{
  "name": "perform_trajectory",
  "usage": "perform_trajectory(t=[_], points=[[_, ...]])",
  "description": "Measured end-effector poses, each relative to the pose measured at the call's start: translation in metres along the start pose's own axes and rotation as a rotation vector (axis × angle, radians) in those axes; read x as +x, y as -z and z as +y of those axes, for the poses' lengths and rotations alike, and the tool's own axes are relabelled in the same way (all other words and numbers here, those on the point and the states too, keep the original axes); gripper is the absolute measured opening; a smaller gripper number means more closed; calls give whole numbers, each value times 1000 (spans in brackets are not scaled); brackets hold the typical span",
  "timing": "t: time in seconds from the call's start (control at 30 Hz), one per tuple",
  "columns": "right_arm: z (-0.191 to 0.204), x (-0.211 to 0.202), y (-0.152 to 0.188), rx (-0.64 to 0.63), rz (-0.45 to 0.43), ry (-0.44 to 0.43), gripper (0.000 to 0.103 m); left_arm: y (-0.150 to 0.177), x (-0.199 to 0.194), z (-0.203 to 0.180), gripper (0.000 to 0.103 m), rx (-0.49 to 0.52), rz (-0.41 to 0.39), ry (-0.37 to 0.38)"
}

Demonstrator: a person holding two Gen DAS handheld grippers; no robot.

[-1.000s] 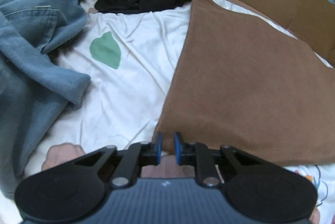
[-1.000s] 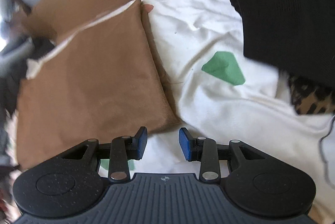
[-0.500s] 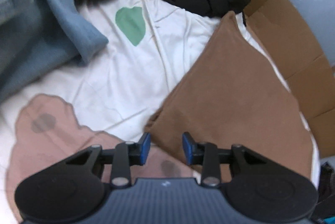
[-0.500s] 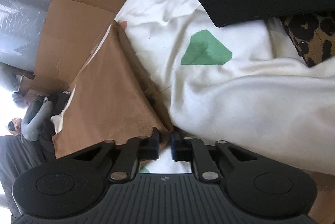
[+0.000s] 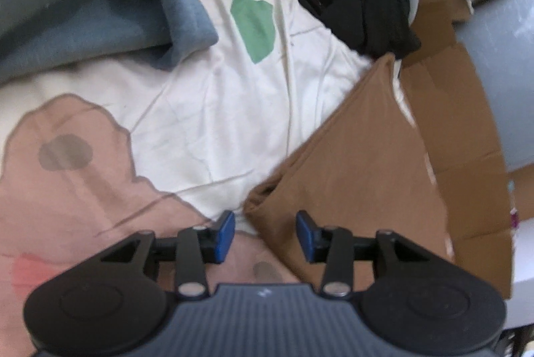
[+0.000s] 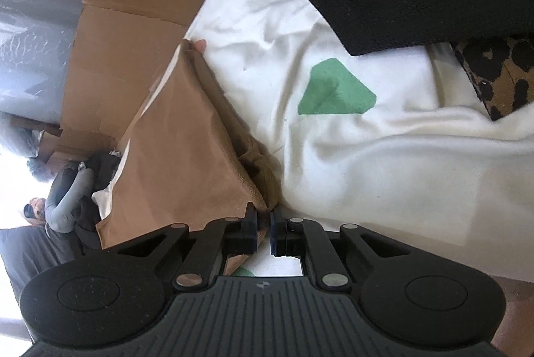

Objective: Fold clothes

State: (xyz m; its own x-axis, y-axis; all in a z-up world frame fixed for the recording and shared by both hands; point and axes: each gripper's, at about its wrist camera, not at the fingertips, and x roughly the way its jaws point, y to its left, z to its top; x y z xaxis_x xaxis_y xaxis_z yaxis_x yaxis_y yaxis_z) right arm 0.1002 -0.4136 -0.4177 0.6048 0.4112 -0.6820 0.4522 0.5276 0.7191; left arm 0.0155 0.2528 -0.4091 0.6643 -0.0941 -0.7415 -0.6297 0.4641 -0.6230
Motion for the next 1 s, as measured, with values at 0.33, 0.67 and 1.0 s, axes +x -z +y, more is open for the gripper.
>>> perform_trajectory(t=[0.33, 0.67, 1.0], points=[[-11, 13, 0, 112, 41, -7, 24, -8, 5, 17, 49, -98, 15, 196], [-18, 2, 4, 166, -31, -87, 22, 1, 16, 14, 49, -97, 29, 240], [-22, 16, 14, 163, -64, -107, 24, -1, 19, 23, 17, -123, 44, 175]])
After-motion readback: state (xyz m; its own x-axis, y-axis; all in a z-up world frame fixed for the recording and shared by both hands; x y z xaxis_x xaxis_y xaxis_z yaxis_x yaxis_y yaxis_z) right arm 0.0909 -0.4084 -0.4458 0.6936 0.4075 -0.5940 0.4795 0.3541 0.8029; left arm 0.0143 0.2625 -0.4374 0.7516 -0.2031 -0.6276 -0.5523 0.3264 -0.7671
